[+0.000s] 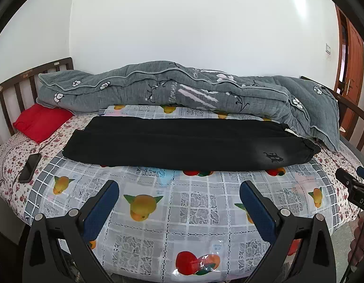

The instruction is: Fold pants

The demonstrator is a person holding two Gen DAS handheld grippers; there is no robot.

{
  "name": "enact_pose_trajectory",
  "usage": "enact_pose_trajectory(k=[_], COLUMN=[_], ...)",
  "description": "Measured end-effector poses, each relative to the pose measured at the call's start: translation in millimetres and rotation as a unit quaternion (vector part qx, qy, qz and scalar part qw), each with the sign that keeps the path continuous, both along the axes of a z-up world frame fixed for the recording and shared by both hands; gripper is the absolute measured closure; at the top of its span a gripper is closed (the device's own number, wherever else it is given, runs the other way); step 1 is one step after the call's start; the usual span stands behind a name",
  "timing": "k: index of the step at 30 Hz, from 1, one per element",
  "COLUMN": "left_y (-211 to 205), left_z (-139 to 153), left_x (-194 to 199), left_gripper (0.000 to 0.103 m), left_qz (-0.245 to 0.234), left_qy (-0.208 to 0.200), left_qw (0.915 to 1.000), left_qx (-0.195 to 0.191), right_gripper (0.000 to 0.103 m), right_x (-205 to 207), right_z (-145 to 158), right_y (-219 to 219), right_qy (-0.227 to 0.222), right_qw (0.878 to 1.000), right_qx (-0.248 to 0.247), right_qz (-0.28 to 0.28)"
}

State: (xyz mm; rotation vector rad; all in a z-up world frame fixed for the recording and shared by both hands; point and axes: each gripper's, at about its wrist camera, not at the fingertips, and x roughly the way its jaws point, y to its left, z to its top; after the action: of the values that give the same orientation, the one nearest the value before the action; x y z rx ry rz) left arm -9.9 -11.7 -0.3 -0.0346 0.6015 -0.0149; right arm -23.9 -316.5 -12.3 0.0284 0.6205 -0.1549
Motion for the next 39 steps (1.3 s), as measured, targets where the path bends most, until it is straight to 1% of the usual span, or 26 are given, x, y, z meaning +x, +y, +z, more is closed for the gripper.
enact_pose_trajectory(k=[39], left_y=[-3.8], left_z=[-1.3], left_x=[2.8], left_gripper=[0.0], left_qz=[-0.004], left_qy=[0.004], left_qw=[1.0], left_qx=[-0.002], right_gripper=[0.0], right_x=[-1.5], right_z=[4.2], right_y=[1.3], right_qy=[-0.008], right_qw=[1.0], right_qx=[0.003], right_qz=[-0.001])
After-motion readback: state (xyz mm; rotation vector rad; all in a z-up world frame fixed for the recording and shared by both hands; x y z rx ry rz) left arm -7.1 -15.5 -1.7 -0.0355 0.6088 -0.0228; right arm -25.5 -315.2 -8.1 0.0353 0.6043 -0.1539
